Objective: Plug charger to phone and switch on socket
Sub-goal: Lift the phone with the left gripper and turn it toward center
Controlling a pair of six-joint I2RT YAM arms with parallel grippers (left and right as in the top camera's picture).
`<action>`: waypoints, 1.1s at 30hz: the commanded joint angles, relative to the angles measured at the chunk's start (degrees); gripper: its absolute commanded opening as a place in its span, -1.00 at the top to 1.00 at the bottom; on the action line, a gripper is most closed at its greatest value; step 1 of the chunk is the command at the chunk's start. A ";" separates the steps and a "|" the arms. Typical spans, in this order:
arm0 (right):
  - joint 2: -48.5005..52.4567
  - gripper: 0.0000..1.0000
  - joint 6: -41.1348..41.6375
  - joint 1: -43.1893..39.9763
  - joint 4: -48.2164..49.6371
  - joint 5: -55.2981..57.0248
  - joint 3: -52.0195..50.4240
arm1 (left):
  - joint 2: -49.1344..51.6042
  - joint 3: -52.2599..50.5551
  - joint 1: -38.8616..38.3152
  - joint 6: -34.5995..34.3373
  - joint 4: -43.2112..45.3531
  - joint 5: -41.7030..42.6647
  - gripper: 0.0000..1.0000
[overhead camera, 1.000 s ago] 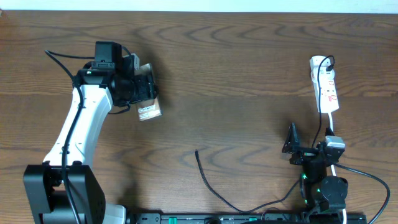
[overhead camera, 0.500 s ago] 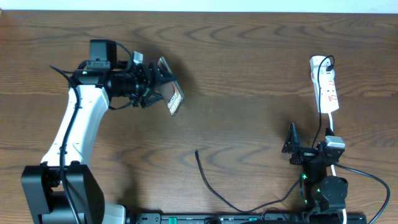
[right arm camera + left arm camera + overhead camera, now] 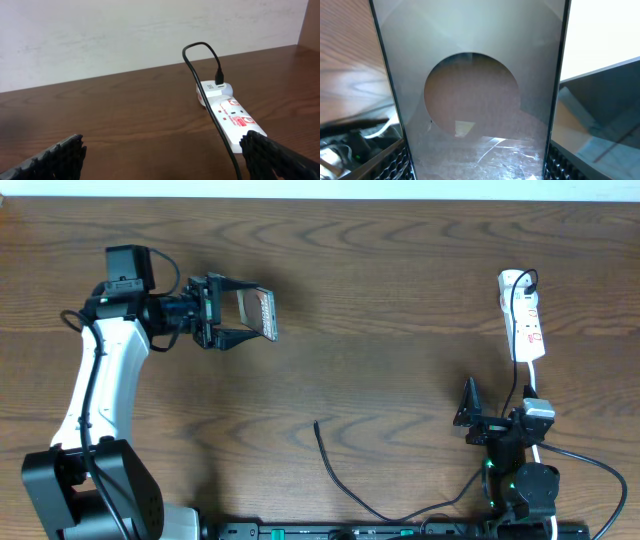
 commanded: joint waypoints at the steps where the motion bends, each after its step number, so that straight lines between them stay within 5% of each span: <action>1: -0.35 -0.98 -0.85 0.28 -0.20 0.66 -0.04 | -1.70 0.13 0.96 -3.02 0.22 5.86 0.85; 33: -0.35 -0.98 -0.85 0.28 -0.20 0.66 -0.04 | -1.70 0.13 1.49 -3.61 0.48 6.10 0.85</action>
